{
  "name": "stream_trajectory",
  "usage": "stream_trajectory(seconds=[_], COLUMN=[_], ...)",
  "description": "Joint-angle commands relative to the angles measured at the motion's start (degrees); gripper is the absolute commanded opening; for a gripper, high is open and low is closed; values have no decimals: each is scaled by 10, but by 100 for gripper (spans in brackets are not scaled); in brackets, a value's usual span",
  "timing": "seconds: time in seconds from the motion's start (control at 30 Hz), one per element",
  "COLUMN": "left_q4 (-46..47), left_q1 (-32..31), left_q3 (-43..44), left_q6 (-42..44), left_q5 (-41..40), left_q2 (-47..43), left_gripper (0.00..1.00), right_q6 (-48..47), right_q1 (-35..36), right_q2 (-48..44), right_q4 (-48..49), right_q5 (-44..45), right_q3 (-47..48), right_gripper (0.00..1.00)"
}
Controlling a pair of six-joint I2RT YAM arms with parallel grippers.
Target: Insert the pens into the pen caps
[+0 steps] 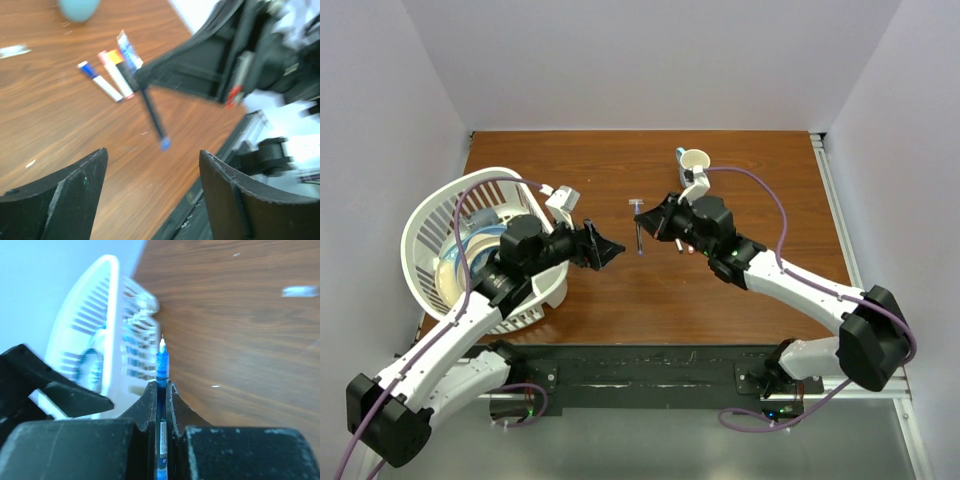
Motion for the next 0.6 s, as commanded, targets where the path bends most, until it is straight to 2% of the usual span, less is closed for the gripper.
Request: stream_trajectory(seconds=[0.0,0.2,0.5,0.57], left_q4=[133,148,178,190], left_q1=[0,0,0,0], left_q3=[-18,-12,-13,-13], left_q6=[-73,-86,-107,-112], left_q5=[58,88,108,113], left_q2=[26,68,75,74], left_gripper=[73,63,55,47], right_q6=[100,125,120,116], right_q1=[7,13,44,52], right_q2=[-16,-40,-45,-43], right_q4=[163,204,208,210], right_q5=[-45,-51,-49,-48], right_q3=[-60,-76,-51,-49], right_gripper=[0,0,0,0])
